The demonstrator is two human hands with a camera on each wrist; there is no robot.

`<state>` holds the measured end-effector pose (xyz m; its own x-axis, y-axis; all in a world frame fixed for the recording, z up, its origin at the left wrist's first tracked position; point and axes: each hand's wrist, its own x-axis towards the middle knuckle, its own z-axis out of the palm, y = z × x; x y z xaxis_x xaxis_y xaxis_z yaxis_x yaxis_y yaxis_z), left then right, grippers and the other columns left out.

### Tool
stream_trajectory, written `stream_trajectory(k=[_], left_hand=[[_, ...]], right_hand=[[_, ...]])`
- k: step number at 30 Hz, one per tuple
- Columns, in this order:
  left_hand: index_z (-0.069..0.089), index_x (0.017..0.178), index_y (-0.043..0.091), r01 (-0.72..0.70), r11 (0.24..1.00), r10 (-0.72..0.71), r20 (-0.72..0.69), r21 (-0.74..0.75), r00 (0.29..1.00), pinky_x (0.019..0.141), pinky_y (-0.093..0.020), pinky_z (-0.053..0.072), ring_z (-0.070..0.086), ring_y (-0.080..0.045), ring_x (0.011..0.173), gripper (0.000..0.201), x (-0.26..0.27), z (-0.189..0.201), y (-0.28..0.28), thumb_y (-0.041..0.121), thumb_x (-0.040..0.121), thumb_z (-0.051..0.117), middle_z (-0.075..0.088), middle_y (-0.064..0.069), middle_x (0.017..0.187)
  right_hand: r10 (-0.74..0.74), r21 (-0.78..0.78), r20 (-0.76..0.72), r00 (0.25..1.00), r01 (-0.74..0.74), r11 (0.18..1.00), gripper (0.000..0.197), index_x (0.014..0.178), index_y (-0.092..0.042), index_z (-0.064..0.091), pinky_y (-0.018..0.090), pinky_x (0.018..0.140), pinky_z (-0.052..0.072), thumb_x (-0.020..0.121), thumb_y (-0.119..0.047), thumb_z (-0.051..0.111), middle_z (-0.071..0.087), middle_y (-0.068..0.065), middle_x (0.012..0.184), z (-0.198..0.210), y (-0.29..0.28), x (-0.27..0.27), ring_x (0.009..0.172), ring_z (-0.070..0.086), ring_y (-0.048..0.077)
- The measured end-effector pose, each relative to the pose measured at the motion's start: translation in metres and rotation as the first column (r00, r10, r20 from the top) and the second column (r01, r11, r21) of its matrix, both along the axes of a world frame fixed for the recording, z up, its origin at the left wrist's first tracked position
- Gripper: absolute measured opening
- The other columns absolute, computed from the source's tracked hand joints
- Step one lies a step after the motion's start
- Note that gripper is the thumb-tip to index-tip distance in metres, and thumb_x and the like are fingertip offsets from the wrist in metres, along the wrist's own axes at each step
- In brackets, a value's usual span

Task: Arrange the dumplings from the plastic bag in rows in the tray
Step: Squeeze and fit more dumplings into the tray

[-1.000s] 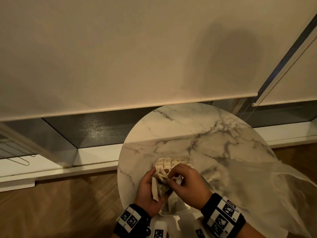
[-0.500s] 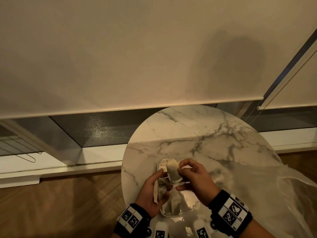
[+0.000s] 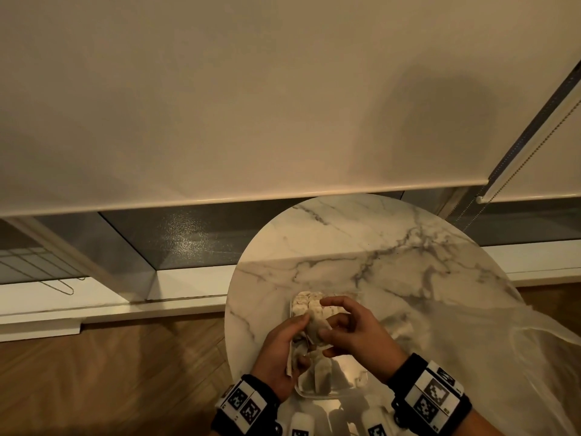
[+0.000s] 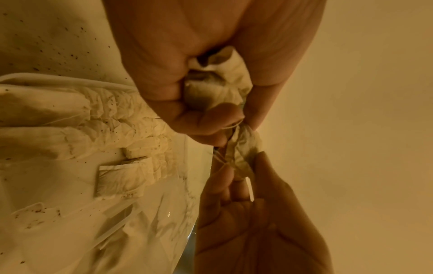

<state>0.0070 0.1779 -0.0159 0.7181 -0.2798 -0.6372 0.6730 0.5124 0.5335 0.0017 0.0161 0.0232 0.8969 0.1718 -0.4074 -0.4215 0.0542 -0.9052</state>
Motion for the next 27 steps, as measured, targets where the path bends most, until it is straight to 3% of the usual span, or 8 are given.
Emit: stream_trajectory(k=[3, 5, 8, 12, 16, 18, 21, 27], left_hand=[[0.077, 0.086, 0.009, -0.040, 0.999, 0.040, 0.006, -0.033, 0.999, 0.033, -0.017, 0.034, 0.057, -0.014, 0.052, 0.022, -0.001, 0.009, -0.002, 0.020, 0.094, 0.059, 0.067, -0.011, 0.075], [0.073, 0.097, 0.006, -0.050, 0.998, 0.050, 0.016, -0.023, 0.999, 0.034, -0.017, 0.034, 0.055, -0.013, 0.054, 0.019, -0.002, 0.007, -0.003, 0.021, 0.090, 0.063, 0.064, -0.010, 0.076], [0.068, 0.108, 0.006, -0.034, 0.999, 0.033, 0.033, 0.007, 0.999, 0.036, -0.017, 0.033, 0.051, -0.013, 0.060, 0.031, -0.003, -0.002, -0.003, 0.024, 0.083, 0.070, 0.058, -0.008, 0.078], [0.069, 0.095, 0.005, 0.023, 1.000, -0.024, 0.073, 0.009, 0.997, 0.035, -0.017, 0.032, 0.048, -0.012, 0.055, 0.020, -0.007, 0.007, -0.007, 0.021, 0.083, 0.070, 0.056, -0.008, 0.071], [0.067, 0.111, 0.004, 0.025, 0.999, -0.027, 0.088, 0.031, 0.996, 0.035, -0.017, 0.031, 0.050, -0.012, 0.059, 0.030, -0.008, 0.004, -0.009, 0.020, 0.086, 0.071, 0.059, -0.010, 0.079], [0.066, 0.114, 0.004, 0.006, 0.999, -0.009, 0.080, 0.045, 0.997, 0.036, -0.017, 0.030, 0.051, -0.012, 0.060, 0.035, -0.008, 0.002, -0.010, 0.021, 0.084, 0.072, 0.061, -0.010, 0.082], [0.064, 0.118, 0.006, -0.044, 0.999, 0.043, 0.070, 0.013, 0.997, 0.038, -0.016, 0.031, 0.052, -0.012, 0.062, 0.035, -0.009, -0.001, -0.011, 0.022, 0.087, 0.070, 0.063, -0.010, 0.087], [0.062, 0.122, 0.007, -0.084, 0.996, 0.085, 0.043, -0.011, 0.995, 0.038, -0.017, 0.033, 0.052, -0.012, 0.061, 0.040, -0.012, -0.008, -0.020, 0.022, 0.087, 0.071, 0.062, -0.008, 0.087]], right_hand=[[-0.021, -0.014, 0.024, 1.000, 0.021, 1.000, 0.038, 0.116, -0.012, 0.060, 0.046, 0.073, 0.061, 0.084, 0.005, 0.071, 0.066, 0.027, 0.085, -0.005, -0.004, -0.001, 0.075, 0.066, 0.031], [-0.053, -0.027, 0.036, 0.998, 0.054, 0.998, 0.035, 0.114, -0.010, 0.061, 0.049, 0.074, 0.060, 0.084, 0.005, 0.071, 0.066, 0.030, 0.087, -0.009, -0.006, 0.000, 0.075, 0.066, 0.032], [-0.088, -0.027, 0.046, 0.995, 0.089, 0.996, 0.033, 0.113, -0.010, 0.062, 0.048, 0.074, 0.061, 0.084, 0.005, 0.070, 0.068, 0.021, 0.084, -0.011, -0.009, -0.001, 0.076, 0.069, 0.030], [-0.043, -0.077, 0.096, 0.994, 0.050, 0.996, 0.035, 0.112, -0.017, 0.068, 0.047, 0.074, 0.061, 0.083, 0.004, 0.073, 0.073, 0.013, 0.091, -0.008, -0.013, -0.002, 0.081, 0.071, 0.033], [0.038, -0.144, 0.138, 0.990, -0.018, 0.989, 0.044, 0.116, -0.022, 0.067, 0.041, 0.070, 0.061, 0.080, 0.001, 0.076, 0.073, 0.008, 0.092, -0.006, -0.016, -0.004, 0.077, 0.070, 0.029], [0.014, -0.130, 0.146, 0.989, 0.005, 0.992, 0.047, 0.118, -0.022, 0.066, 0.040, 0.070, 0.061, 0.078, 0.000, 0.078, 0.071, 0.012, 0.094, -0.008, -0.016, -0.005, 0.076, 0.069, 0.028], [-0.093, -0.060, 0.108, 0.990, 0.100, 0.993, 0.044, 0.114, -0.015, 0.064, 0.041, 0.071, 0.061, 0.077, 0.005, 0.077, 0.068, 0.021, 0.094, -0.011, -0.018, -0.005, 0.073, 0.068, 0.029], [-0.178, -0.033, 0.009, 0.984, 0.178, 0.983, 0.025, 0.105, 0.000, 0.065, 0.036, 0.069, 0.061, 0.082, 0.001, 0.075, 0.072, 0.020, 0.080, -0.009, -0.022, -0.009, 0.071, 0.070, 0.026]])
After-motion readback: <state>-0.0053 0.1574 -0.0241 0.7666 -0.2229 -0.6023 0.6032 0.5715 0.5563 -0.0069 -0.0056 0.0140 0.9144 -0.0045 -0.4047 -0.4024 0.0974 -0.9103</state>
